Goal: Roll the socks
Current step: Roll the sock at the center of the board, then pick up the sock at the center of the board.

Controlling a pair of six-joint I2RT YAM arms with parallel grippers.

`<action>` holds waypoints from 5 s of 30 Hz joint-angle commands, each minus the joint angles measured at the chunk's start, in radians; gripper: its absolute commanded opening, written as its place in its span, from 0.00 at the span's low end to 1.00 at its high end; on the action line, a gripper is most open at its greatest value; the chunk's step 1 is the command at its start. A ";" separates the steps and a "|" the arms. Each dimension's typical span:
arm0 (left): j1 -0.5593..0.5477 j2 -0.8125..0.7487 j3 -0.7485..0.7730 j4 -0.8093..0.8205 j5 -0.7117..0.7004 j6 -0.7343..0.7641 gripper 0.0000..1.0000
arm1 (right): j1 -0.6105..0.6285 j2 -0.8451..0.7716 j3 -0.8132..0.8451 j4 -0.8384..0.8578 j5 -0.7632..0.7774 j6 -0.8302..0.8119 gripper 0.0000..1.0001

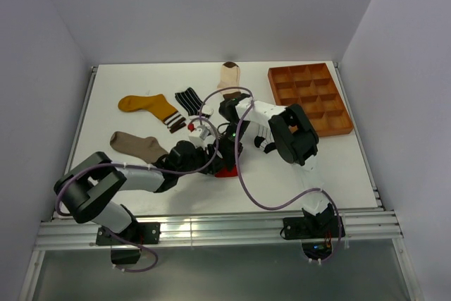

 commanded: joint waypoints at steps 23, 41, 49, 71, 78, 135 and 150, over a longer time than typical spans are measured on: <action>-0.008 0.203 -0.006 0.118 0.048 -0.070 0.17 | -0.036 0.052 -0.010 0.099 0.110 0.120 0.27; -0.008 0.287 -0.009 -0.005 0.033 -0.080 0.00 | -0.063 -0.062 -0.082 0.202 0.123 0.180 0.47; -0.008 0.333 -0.018 -0.002 0.045 -0.093 0.00 | -0.074 -0.099 -0.099 0.206 0.112 0.192 0.48; -0.006 0.284 -0.078 0.060 0.072 -0.097 0.40 | -0.083 0.010 -0.076 0.239 0.209 0.241 0.17; 0.000 0.313 -0.021 -0.006 0.079 -0.123 0.00 | -0.085 0.004 -0.082 0.240 0.204 0.229 0.21; 0.136 0.461 0.378 -0.847 0.372 0.022 0.00 | 0.372 -0.826 -0.973 1.084 0.644 -0.148 0.65; 0.145 0.433 0.347 -0.833 0.407 0.038 0.18 | 0.366 -0.608 -0.864 1.046 0.712 -0.138 0.38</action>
